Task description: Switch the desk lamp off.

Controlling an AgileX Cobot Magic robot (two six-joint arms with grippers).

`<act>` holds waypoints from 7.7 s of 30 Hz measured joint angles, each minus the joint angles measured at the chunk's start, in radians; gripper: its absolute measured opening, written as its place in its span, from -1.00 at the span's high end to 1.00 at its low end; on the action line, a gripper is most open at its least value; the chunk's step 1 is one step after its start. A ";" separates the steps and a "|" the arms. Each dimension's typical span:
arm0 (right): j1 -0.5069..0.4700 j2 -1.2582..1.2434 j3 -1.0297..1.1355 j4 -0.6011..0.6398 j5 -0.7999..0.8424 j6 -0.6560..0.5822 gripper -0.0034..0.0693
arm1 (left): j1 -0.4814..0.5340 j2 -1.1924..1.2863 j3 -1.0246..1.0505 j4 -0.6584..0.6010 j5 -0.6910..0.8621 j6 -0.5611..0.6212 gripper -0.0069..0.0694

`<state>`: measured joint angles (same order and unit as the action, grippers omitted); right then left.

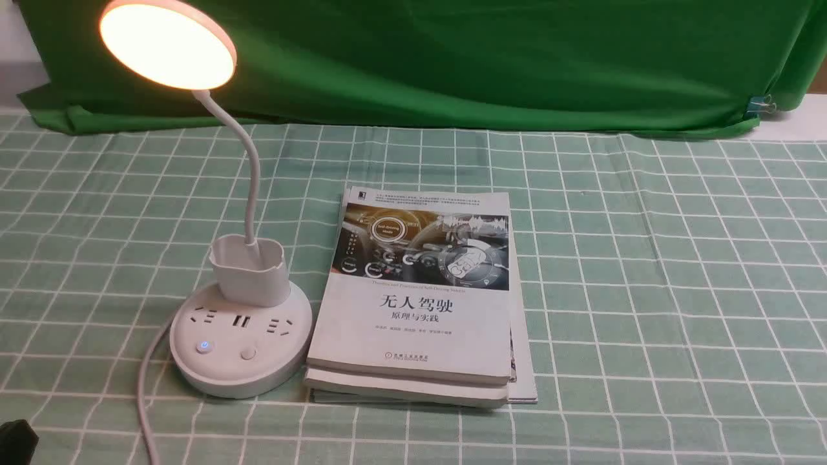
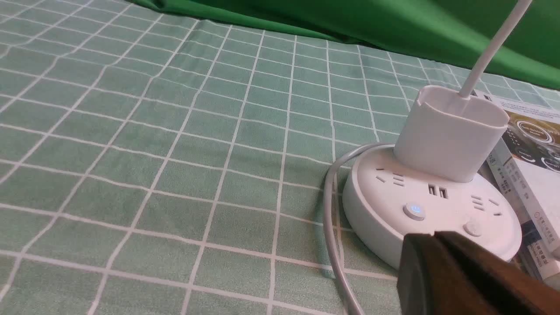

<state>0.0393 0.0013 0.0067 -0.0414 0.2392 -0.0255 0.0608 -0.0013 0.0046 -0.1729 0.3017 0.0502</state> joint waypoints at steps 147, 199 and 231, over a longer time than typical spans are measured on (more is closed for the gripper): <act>0.000 0.000 0.000 0.000 0.000 0.000 0.24 | -0.380 1.774 -1.136 0.148 0.578 0.047 0.81; 0.000 0.000 0.000 0.000 0.000 0.000 0.24 | -0.380 1.456 -1.129 0.104 0.658 0.047 0.81; 0.000 0.000 0.000 0.000 0.000 0.000 0.24 | -0.380 0.395 -0.256 0.086 -0.123 -0.058 0.81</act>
<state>0.0393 0.0013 0.0067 -0.0414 0.2392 -0.0255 -0.3191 0.3937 -0.2512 -0.0873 0.1784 -0.0075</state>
